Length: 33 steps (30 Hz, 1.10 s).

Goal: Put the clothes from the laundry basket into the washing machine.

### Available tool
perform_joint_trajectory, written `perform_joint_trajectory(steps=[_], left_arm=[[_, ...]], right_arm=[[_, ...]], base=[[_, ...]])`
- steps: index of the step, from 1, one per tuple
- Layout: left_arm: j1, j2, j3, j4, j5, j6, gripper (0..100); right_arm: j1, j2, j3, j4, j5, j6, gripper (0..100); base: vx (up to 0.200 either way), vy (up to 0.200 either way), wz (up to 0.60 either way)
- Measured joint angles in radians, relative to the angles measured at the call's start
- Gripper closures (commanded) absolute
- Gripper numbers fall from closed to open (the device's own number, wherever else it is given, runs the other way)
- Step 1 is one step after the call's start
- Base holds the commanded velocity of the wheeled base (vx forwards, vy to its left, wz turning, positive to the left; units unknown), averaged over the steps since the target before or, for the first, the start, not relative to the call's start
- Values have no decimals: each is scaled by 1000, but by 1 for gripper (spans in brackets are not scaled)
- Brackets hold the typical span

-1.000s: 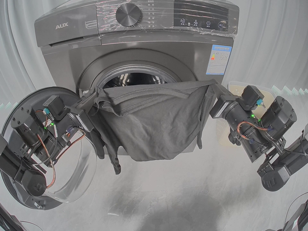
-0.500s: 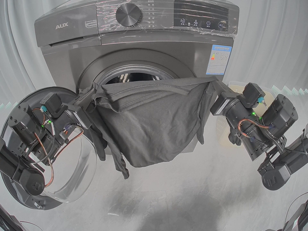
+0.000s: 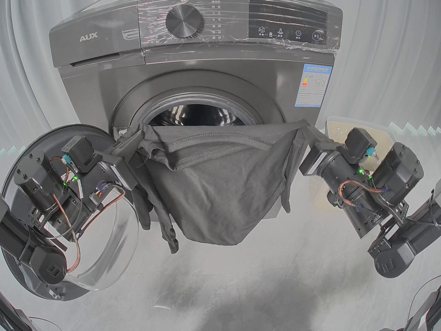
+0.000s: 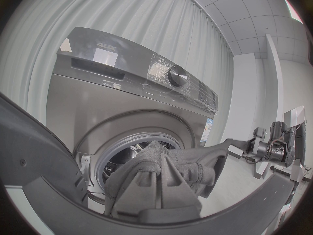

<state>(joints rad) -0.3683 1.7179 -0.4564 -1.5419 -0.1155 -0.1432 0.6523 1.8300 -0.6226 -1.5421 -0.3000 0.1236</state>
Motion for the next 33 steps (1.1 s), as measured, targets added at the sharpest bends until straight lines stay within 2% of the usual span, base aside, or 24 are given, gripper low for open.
perform_joint_trajectory(steps=[9, 10, 18, 22, 33], left_arm=[[-50, 19, -30, 0, 8, 2, 100], [-54, 22, -34, 0, 8, 2, 100], [-66, 41, -51, 0, 9, 3, 100], [-73, 48, -56, 1, 10, 2, 100], [-88, 55, -67, 1, 13, 3, 100]], right_arm=[[47, 39, 123, -2, 21, 15, 100], [52, 47, 132, -2, 21, 16, 0], [77, 106, 180, -1, 24, 24, 0], [101, 132, 251, -1, 30, 23, 0], [162, 184, 423, 0, 91, 23, 0]], base=[[0, 0, 0], [0, 0, 0], [0, 0, 0], [0, 0, 0], [0, 0, 0]])
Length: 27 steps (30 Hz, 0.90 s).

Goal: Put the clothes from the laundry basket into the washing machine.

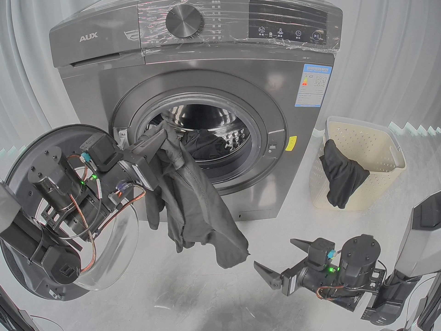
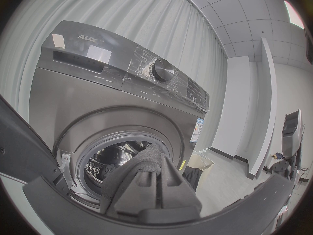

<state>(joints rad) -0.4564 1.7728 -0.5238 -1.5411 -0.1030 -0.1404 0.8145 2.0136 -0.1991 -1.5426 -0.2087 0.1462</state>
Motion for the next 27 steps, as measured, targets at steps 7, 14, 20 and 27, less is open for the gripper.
perform_joint_trajectory(steps=[7, 14, 20, 27], left_arm=[[-2, 0, -8, 0, 0, 0, 100], [-17, -2, -11, 0, -1, 2, 100], [-28, -2, -18, 0, -1, 2, 100], [-51, -1, -22, 0, 0, 1, 100]], right_arm=[[40, 5, 73, -1, 11, 3, 0], [10, 21, -23, -1, 11, 3, 0], [-56, 52, -169, 0, 33, 0, 0], [-76, 100, -295, 1, 98, -14, 0]], base=[[0, 0, 0], [0, 0, 0], [0, 0, 0], [0, 0, 0]])
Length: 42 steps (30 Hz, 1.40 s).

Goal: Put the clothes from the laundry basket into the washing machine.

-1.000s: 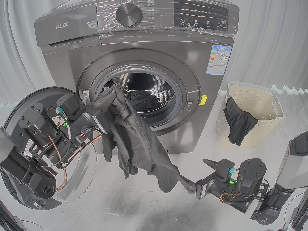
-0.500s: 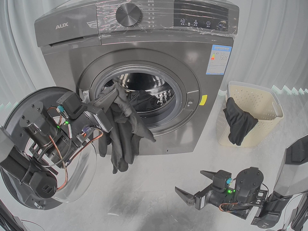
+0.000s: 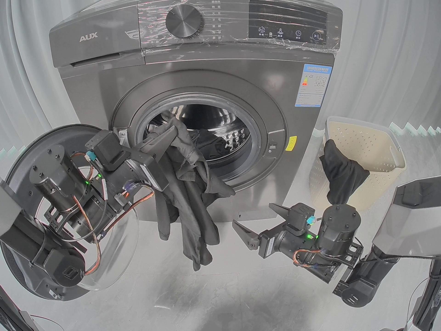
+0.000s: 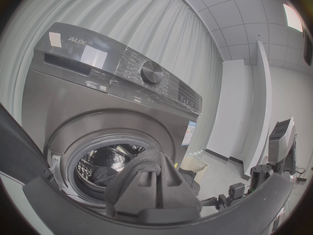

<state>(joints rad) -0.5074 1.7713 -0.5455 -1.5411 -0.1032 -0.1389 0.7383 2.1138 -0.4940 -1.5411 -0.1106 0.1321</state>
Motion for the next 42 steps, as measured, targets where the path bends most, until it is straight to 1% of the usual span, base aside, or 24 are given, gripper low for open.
perform_joint_trajectory(steps=[10, 15, 19, 25, 31, 37, 40, 42], left_arm=[[-15, 1, 0, 0, 1, 0, 100], [-21, 1, 0, 0, 9, 0, 100], [-27, 1, -1, 0, 13, 1, 100], [-29, 3, -7, 6, 14, 1, 100], [-29, 7, -12, 7, 20, 2, 100], [-31, 9, -20, 8, 28, 3, 100], [-33, 9, -23, 8, 30, 3, 100], [-36, 8, -26, 8, 35, 3, 100]], right_arm=[[2, 101, -161, 1, 31, -50, 0], [6, 164, -267, 3, 45, -72, 0], [13, 210, -341, 7, 93, -76, 0], [27, 264, -395, 5, 138, -74, 0], [61, 293, -428, 7, 141, -71, 0], [69, 326, -480, 14, 129, -73, 0], [66, 349, -519, 34, 101, -78, 0], [63, 370, -555, 54, 53, -81, 0]], base=[[0, 0, 0], [0, 0, 0], [0, 0, 0], [0, 0, 0], [0, 0, 0], [0, 0, 0], [0, 0, 0], [0, 0, 0]])
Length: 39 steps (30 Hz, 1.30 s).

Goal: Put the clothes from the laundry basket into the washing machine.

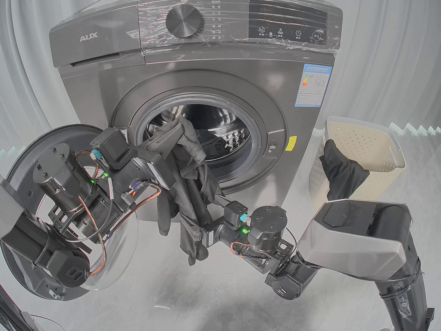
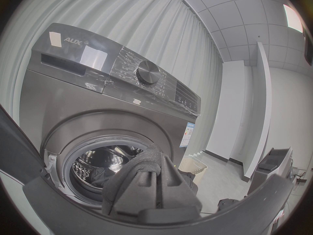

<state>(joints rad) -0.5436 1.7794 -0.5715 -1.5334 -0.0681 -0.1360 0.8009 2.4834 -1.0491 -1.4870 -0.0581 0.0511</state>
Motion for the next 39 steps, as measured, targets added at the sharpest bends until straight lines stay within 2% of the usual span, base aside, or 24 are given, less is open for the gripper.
perform_joint_trajectory(steps=[5, 10, 11, 22, 34, 39], left_arm=[[-5, -4, -1, 0, 8, 0, 100], [-8, -7, -1, 0, 9, 0, 100], [-9, -7, -1, -1, 10, 0, 100], [-7, -9, 28, -7, 10, 0, 100], [11, -16, 205, -7, -16, 12, 100], [46, 1, 260, -7, -18, 15, 100]], right_arm=[[-6, 44, -75, 31, -66, -3, 0], [-9, 79, -118, 33, -97, -4, 0], [-9, 85, -127, 33, -99, -4, 100], [-18, 96, -151, 22, -101, -2, 100], [-63, 2, -149, 27, -139, 11, 100], [-67, -41, -145, 25, -154, 18, 100]], base=[[0, 0, 0], [0, 0, 0], [0, 0, 0], [0, 0, 0], [0, 0, 0], [0, 0, 0]])
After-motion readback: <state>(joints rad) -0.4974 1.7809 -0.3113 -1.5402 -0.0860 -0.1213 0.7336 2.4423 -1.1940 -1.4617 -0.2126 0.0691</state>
